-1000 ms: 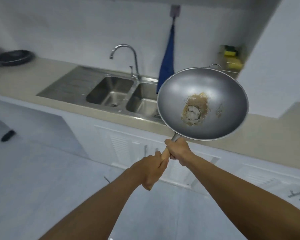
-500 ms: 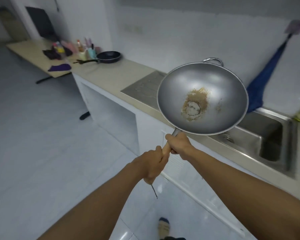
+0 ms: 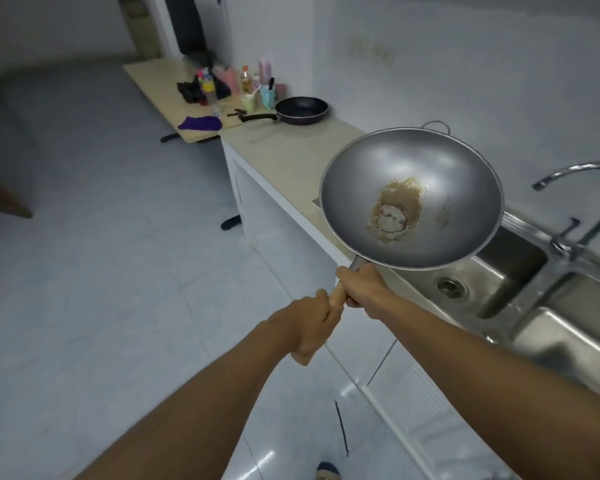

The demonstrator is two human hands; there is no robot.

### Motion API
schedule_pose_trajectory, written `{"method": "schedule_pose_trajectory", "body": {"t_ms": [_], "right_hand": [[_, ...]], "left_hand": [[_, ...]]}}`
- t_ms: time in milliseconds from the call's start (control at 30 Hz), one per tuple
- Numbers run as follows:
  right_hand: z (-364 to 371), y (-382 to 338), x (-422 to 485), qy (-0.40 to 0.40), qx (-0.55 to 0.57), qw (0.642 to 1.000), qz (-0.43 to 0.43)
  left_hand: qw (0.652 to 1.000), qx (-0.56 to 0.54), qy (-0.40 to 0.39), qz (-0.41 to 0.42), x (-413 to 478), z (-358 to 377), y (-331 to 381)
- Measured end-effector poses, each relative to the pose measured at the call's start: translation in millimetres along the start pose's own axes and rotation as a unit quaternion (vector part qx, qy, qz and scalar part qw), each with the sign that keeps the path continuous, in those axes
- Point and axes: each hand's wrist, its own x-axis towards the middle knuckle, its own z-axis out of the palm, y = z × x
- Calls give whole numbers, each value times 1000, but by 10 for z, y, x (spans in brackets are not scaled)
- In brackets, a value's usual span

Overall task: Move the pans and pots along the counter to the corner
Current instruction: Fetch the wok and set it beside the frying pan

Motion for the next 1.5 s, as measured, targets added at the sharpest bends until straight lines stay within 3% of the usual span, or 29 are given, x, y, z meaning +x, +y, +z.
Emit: {"method": "schedule_pose_trajectory", "body": {"t_ms": [367, 533, 1000, 1133, 1367, 1500], "right_hand": [[409, -628, 1115, -42, -41, 998, 13], [752, -1037, 1684, -48, -37, 998, 19], [1590, -2149, 3075, -16, -39, 998, 53], [1711, -2416, 3677, -30, -21, 998, 55], [1836, -2877, 4710, -58, -20, 995, 73], [1834, -2995, 5317, -70, 15, 993, 93]], "left_hand": [[999, -10, -40, -9, 852, -666, -664], [998, 39, -38, 13, 1267, -1041, -1261], [996, 50, -68, 0, 2433, -2139, -2707], [993, 78, -81, 37, 2958, -2460, -3051], [994, 59, -87, -14, 3977, -2970, -3510], [988, 112, -101, 35, 4515, -3186, -3636]]}}
